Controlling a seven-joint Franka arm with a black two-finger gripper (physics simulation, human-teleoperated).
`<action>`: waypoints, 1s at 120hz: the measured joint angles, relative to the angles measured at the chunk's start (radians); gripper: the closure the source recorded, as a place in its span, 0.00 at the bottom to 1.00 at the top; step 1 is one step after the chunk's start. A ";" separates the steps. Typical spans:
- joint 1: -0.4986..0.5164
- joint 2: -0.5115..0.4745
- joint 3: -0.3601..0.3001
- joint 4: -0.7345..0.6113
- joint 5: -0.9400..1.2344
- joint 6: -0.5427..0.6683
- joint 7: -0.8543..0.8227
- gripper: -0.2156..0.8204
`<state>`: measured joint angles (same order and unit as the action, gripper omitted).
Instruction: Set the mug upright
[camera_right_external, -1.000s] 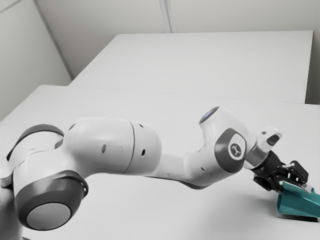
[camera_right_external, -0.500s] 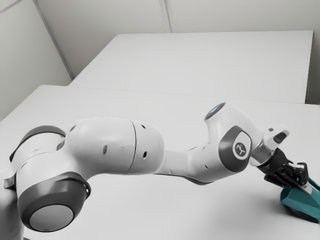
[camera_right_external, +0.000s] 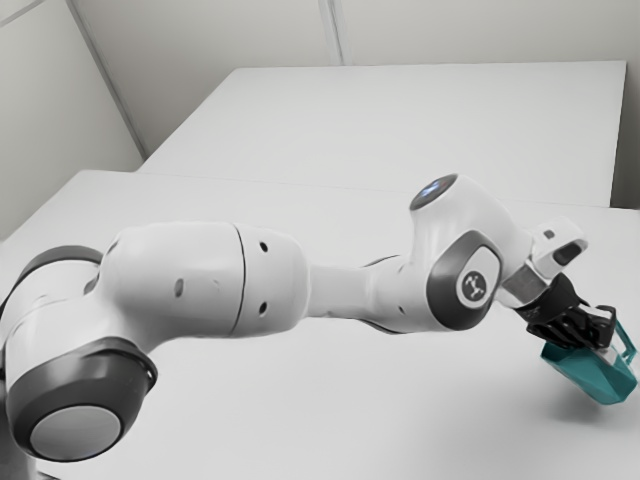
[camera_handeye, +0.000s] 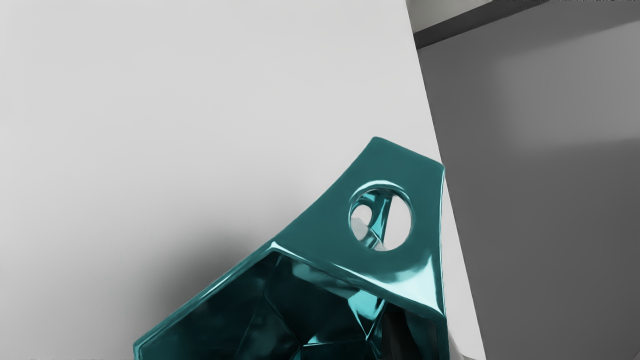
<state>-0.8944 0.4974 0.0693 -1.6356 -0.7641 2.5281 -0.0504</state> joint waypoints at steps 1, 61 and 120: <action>0.001 -0.002 0.001 -0.001 0.005 -0.001 -0.002 0.96; 0.227 -0.190 0.014 -0.141 0.378 -0.186 -0.110 0.97; 0.510 -0.242 0.012 -0.216 0.653 -0.376 -0.105 0.97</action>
<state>-0.3840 0.2558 0.0817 -1.8519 -0.1112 2.1522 -0.1551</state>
